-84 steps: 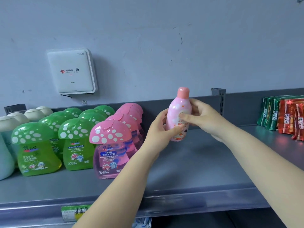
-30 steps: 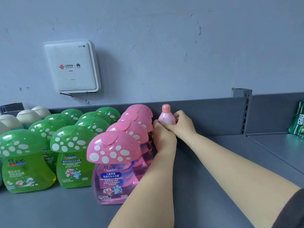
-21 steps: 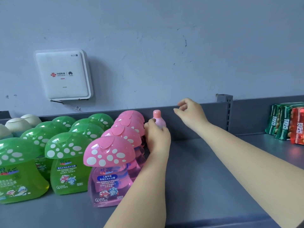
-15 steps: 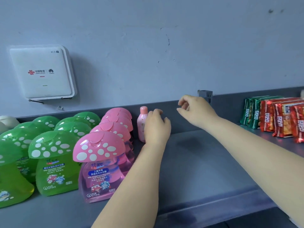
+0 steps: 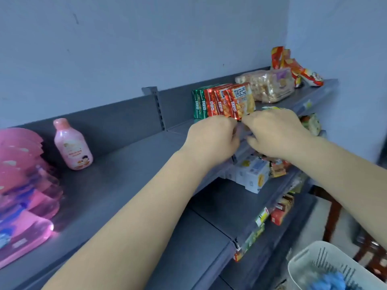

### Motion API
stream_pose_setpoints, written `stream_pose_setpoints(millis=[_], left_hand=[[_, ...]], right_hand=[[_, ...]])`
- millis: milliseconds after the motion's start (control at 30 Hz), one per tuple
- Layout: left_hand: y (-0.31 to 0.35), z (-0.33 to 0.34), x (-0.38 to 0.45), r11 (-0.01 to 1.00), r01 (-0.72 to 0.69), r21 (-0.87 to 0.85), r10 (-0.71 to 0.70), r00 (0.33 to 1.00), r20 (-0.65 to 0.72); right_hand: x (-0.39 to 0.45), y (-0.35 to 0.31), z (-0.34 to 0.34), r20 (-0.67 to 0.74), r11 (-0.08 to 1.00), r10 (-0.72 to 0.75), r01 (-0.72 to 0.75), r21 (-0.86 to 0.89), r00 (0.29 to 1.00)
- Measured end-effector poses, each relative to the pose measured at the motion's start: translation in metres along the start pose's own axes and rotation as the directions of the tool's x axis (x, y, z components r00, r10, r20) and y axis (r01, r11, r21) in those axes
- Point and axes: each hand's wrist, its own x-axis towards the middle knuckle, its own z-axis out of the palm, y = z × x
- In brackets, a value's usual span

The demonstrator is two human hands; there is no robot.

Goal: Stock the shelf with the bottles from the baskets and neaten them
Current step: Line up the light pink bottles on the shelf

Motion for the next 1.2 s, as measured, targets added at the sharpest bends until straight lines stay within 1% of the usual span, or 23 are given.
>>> stream_pose_setpoints(millis=[133, 233, 333, 433, 500, 567, 667, 767, 833, 867, 967, 1067, 1133, 1200], left_hand=[[0.071, 0.059, 0.007, 0.982, -0.181, -0.055, 0.186, 0.978, 0.097], [0.116, 0.109, 0.007, 0.964, -0.185, -0.190, 0.229, 0.944, 0.239], [0.167, 0.165, 0.000, 0.931, -0.164, -0.326, 0.288, 0.879, 0.381], [0.213, 0.218, -0.013, 0.907, -0.120, -0.405, 0.322, 0.815, 0.481], [0.238, 0.252, -0.026, 0.898, -0.087, -0.431, 0.337, 0.765, 0.548], [0.258, 0.284, -0.038, 0.891, -0.030, -0.453, 0.339, 0.708, 0.619], [0.277, 0.328, -0.057, 0.887, 0.039, -0.461, 0.355, 0.582, 0.732], [0.290, 0.368, -0.076, 0.884, 0.073, -0.463, 0.378, 0.472, 0.796], [0.297, 0.393, -0.089, 0.890, 0.076, -0.450, 0.382, 0.415, 0.826], [0.301, 0.406, -0.096, 0.893, 0.073, -0.444, 0.385, 0.390, 0.837], [0.314, 0.447, -0.117, 0.894, 0.088, -0.440, 0.402, 0.277, 0.873], [0.329, 0.484, -0.140, 0.902, 0.033, -0.431, 0.420, 0.172, 0.891], [0.337, 0.507, -0.154, 0.901, 0.010, -0.433, 0.428, 0.126, 0.895], [0.343, 0.526, -0.166, 0.904, 0.016, -0.426, 0.423, 0.094, 0.901]], right_hand=[[-0.081, 0.050, 0.034, 0.123, 0.991, 0.129, -0.133, 0.025, 0.984], [-0.141, 0.073, 0.066, 0.238, 0.959, 0.225, -0.257, 0.115, 0.945], [-0.205, 0.095, 0.096, 0.379, 0.907, 0.314, -0.394, 0.153, 0.871], [-0.265, 0.113, 0.127, 0.503, 0.834, 0.399, -0.531, 0.149, 0.767], [-0.300, 0.120, 0.148, 0.593, 0.786, 0.421, -0.602, 0.139, 0.687], [-0.329, 0.124, 0.168, 0.660, 0.708, 0.448, -0.690, 0.150, 0.603], [-0.365, 0.123, 0.200, 0.749, 0.574, 0.477, -0.809, 0.130, 0.459], [-0.397, 0.116, 0.237, 0.834, 0.421, 0.455, -0.901, 0.107, 0.311], [-0.414, 0.109, 0.260, 0.873, 0.341, 0.424, -0.936, 0.092, 0.240], [-0.422, 0.105, 0.270, 0.889, 0.318, 0.406, -0.945, 0.079, 0.211], [-0.445, 0.093, 0.301, 0.938, 0.288, 0.333, -0.958, -0.002, 0.099], [-0.464, 0.079, 0.333, 0.953, 0.259, 0.302, -0.964, -0.061, 0.021], [-0.476, 0.070, 0.356, 0.958, 0.218, 0.284, -0.970, -0.107, -0.042], [-0.486, 0.061, 0.377, 0.961, 0.175, 0.259, -0.974, -0.146, -0.098]])
